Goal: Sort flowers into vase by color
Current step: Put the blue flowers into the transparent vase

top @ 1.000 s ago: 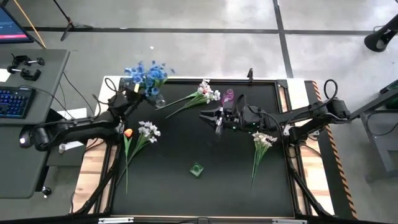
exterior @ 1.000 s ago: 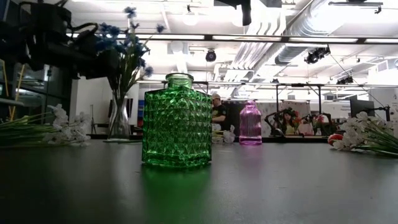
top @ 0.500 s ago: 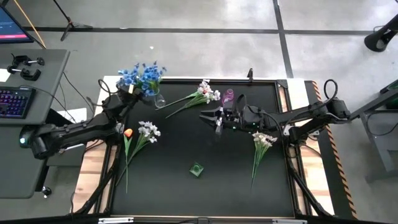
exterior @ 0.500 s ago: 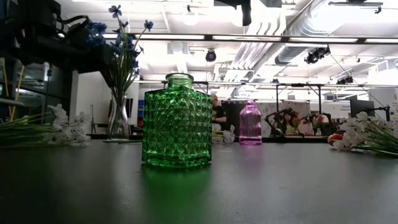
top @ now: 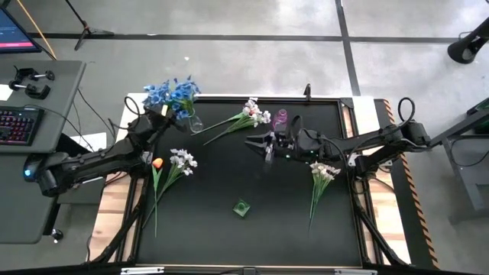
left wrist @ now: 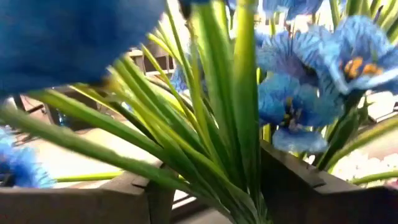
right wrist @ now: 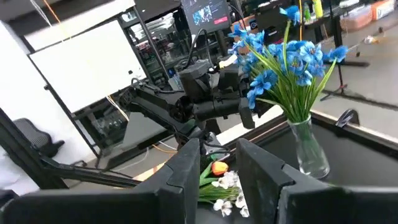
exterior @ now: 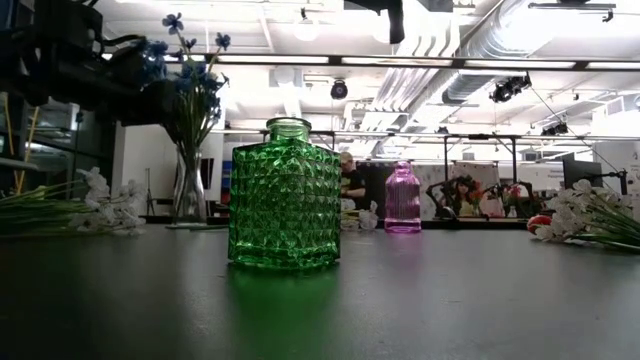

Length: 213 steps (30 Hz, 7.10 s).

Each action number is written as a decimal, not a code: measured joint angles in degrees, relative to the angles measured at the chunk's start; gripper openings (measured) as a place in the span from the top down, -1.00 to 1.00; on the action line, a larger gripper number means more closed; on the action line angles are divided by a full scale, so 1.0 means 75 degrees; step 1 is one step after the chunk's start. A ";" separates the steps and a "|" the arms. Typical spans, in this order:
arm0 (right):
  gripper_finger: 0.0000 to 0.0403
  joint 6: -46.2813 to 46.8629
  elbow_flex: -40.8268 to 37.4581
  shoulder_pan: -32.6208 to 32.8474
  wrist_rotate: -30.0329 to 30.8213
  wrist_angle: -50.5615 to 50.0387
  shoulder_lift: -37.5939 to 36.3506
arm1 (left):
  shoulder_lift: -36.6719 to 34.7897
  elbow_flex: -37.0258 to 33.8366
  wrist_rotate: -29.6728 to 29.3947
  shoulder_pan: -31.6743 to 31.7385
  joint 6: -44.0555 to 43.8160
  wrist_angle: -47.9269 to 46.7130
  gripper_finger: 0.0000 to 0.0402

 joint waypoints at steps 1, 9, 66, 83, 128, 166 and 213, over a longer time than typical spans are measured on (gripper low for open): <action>0.53 0.0201 0.0003 -0.0059 0.0009 -0.0003 0.0046 | -0.0038 0.0001 -0.0001 0.0000 0.0000 0.0004 0.06; 0.53 0.0915 0.0950 -0.0954 -0.1131 0.0076 0.1695 | -0.0226 0.0000 -0.0024 0.0000 0.0000 0.0024 0.06; -0.53 -0.2479 0.9040 -0.2898 -0.2369 -0.1301 0.9116 | -0.0220 0.0002 0.0201 0.0000 -0.1130 0.0311 0.06; -0.30 -0.2674 0.9040 -0.2897 -0.2181 -0.1051 0.9151 | -0.0220 0.0000 0.0796 0.0000 -0.1425 0.0306 0.06; 0.42 -0.2073 0.9171 -0.3054 -0.2189 -0.1084 0.9391 | -0.1220 0.0001 0.4268 0.0000 -0.3697 -0.1154 0.06; 0.20 -0.2407 0.9177 -0.3039 -0.2175 -0.1232 0.9371 | -0.1220 0.0000 0.8556 -0.0009 -0.7280 -0.1002 0.06; -0.45 -0.4491 0.9183 -0.3451 -0.2573 -0.8638 0.7245 | -0.1214 0.0001 0.8556 -0.0007 -0.7140 -0.1012 0.06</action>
